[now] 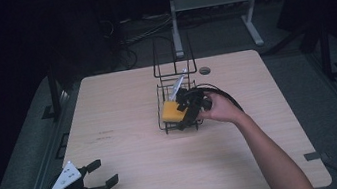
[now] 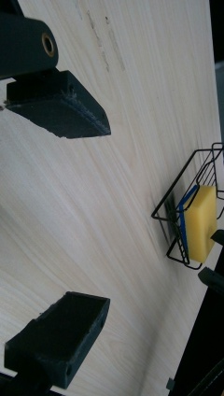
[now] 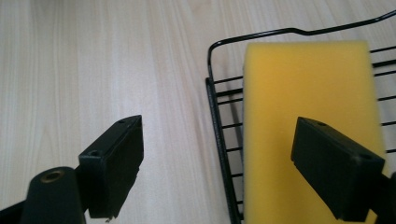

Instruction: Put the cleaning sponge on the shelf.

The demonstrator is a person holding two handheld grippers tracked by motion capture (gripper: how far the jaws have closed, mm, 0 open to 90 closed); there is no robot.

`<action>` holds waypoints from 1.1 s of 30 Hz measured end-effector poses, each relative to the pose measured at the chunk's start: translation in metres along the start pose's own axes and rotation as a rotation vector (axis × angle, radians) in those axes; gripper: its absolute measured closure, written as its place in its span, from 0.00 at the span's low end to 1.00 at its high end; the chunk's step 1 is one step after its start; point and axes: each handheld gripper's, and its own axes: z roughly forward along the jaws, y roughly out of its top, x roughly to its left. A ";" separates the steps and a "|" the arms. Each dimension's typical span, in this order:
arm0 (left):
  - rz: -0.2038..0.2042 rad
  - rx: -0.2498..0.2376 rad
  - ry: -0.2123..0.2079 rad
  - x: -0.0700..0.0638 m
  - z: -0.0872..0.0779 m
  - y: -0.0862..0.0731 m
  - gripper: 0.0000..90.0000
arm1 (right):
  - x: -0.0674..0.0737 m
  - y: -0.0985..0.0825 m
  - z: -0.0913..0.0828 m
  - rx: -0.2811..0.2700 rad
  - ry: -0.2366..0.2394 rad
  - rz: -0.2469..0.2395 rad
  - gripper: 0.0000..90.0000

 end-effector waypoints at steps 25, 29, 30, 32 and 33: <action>0.014 0.003 -0.008 -0.002 0.002 0.001 0.16 | 0.044 -0.021 0.004 -0.014 -0.024 -0.055 0.19; 0.009 0.006 -0.008 -0.002 0.002 0.001 0.16 | 0.052 -0.028 0.004 -0.015 -0.030 -0.059 0.19; 0.011 0.005 -0.008 -0.002 0.003 0.001 0.16 | 0.054 -0.030 0.004 -0.021 -0.032 -0.067 0.19; 0.014 0.006 -0.007 -0.003 0.002 0.001 0.16 | 0.058 -0.033 0.003 -0.020 -0.036 -0.064 0.19; 0.014 0.005 -0.007 -0.003 0.002 0.001 0.16 | 0.060 -0.035 0.002 -0.014 -0.037 -0.054 0.19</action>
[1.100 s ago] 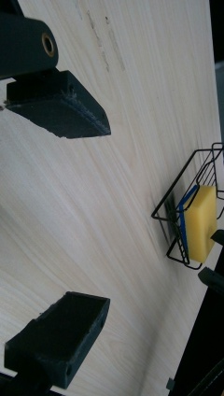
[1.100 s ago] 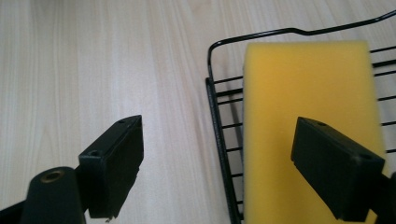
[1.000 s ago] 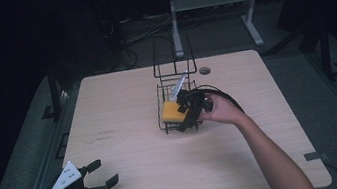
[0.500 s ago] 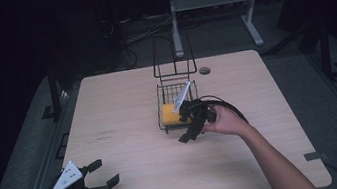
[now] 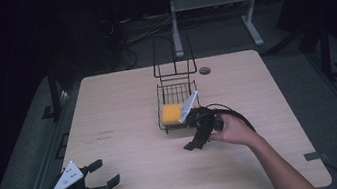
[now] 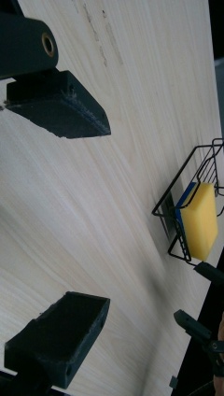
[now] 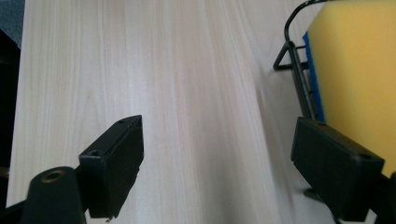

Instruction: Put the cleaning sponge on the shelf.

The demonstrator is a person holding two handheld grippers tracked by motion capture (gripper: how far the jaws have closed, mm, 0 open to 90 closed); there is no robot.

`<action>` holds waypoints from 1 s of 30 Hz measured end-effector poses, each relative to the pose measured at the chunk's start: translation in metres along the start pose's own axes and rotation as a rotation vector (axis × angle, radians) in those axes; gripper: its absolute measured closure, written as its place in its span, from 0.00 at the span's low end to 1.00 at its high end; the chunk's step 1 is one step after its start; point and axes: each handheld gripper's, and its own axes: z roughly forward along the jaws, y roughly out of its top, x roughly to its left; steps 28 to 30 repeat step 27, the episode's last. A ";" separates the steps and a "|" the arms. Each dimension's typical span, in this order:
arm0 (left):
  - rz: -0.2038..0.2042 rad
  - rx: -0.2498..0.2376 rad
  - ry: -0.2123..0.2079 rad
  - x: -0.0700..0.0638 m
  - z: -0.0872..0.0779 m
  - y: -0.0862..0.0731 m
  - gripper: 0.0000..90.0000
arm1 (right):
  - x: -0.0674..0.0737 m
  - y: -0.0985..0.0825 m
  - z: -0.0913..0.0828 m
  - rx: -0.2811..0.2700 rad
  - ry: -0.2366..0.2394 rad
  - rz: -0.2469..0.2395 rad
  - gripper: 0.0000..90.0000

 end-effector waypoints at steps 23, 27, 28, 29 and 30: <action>0.011 0.004 -0.003 -0.003 0.001 0.000 0.16 | 0.038 -0.043 -0.012 0.016 -0.044 -0.002 0.19; 0.016 0.007 -0.005 -0.004 0.002 0.001 0.16 | 0.046 -0.053 -0.016 0.006 -0.063 0.011 0.19; 0.016 0.007 -0.005 -0.004 0.002 0.001 0.16 | 0.046 -0.053 -0.016 0.006 -0.063 0.011 0.19; 0.016 0.007 -0.005 -0.004 0.002 0.001 0.16 | 0.046 -0.053 -0.016 0.006 -0.063 0.011 0.19; 0.016 0.007 -0.005 -0.004 0.002 0.001 0.16 | 0.046 -0.053 -0.016 0.006 -0.063 0.011 0.19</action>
